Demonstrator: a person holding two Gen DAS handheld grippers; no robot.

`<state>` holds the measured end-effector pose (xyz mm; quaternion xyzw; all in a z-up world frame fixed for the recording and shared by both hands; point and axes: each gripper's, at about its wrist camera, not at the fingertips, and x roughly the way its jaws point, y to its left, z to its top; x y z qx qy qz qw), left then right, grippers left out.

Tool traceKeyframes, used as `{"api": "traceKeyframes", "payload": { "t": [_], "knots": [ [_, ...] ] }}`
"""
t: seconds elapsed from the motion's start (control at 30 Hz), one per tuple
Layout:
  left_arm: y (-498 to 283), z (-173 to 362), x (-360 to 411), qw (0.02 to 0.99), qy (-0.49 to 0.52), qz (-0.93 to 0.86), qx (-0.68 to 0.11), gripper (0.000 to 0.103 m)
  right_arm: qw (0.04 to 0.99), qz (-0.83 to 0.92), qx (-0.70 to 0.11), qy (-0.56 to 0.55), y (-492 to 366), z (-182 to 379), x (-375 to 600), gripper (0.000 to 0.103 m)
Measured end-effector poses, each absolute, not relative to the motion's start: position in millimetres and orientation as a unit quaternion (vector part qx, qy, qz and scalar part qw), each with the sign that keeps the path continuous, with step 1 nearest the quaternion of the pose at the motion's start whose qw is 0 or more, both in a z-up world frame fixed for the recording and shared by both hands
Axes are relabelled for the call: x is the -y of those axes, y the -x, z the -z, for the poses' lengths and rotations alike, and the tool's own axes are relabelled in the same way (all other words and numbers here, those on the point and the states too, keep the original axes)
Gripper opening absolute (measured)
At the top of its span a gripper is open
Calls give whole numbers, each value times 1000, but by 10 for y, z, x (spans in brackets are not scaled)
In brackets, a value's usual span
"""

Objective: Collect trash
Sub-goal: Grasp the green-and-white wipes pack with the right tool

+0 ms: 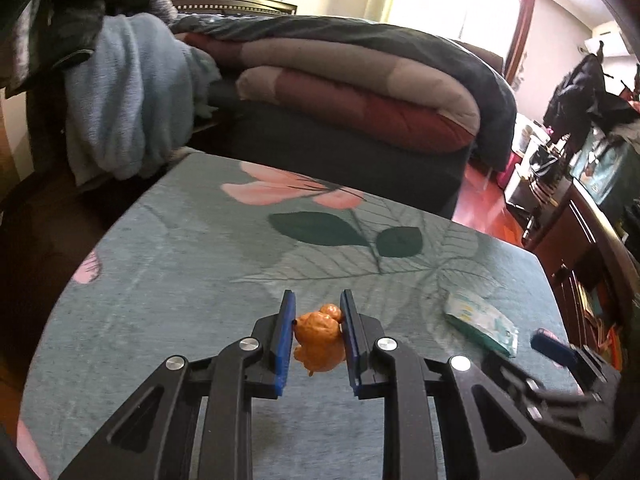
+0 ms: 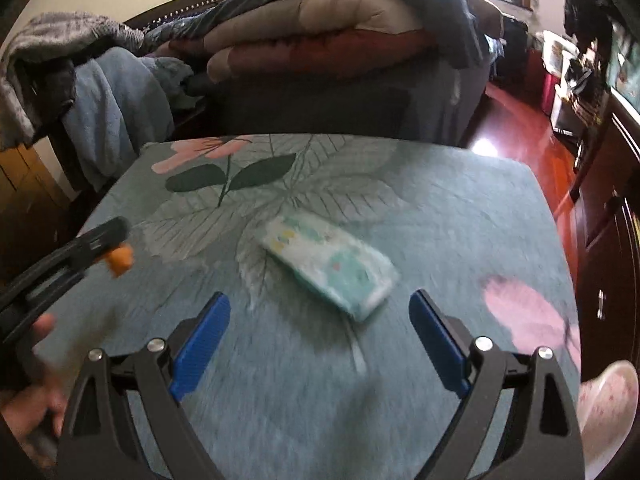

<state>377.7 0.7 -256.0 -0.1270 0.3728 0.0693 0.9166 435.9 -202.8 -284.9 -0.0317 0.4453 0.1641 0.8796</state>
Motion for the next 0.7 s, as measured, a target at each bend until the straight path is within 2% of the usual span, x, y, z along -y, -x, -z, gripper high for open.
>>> {"api": "traceKeyframes", "payload": {
  "t": [0.27, 0.37, 0.4, 0.47, 0.5, 0.53, 0.7],
  "knots": [
    [-3757, 2598, -151, 915, 125, -78, -376, 23, 868, -170, -464, 43, -4651, 3019, 1852, 89],
    [-3750, 2605, -142, 914, 125, -78, -378, 23, 872, -167, -456, 67, -4618, 3017, 1782, 68],
    [-3752, 2611, -133, 913, 125, -77, -379, 23, 872, -170, -453, 71, -4604, 3008, 1766, 57],
    [-3747, 2614, -125, 913, 124, -77, -381, 23, 870, -180, -454, 70, -4597, 2993, 1751, 42],
    [-3746, 2614, -118, 913, 124, -76, -381, 23, 869, -183, -454, 69, -4595, 2985, 1747, 24],
    [-3736, 2609, -112, 913, 125, -75, -381, 23, 868, -187, -456, 66, -4588, 2979, 1749, 14],
    [-3678, 2565, -76, 914, 122, -74, -379, 23, 865, -211, -454, 40, -4472, 2901, 1834, 14]
  ]
}}
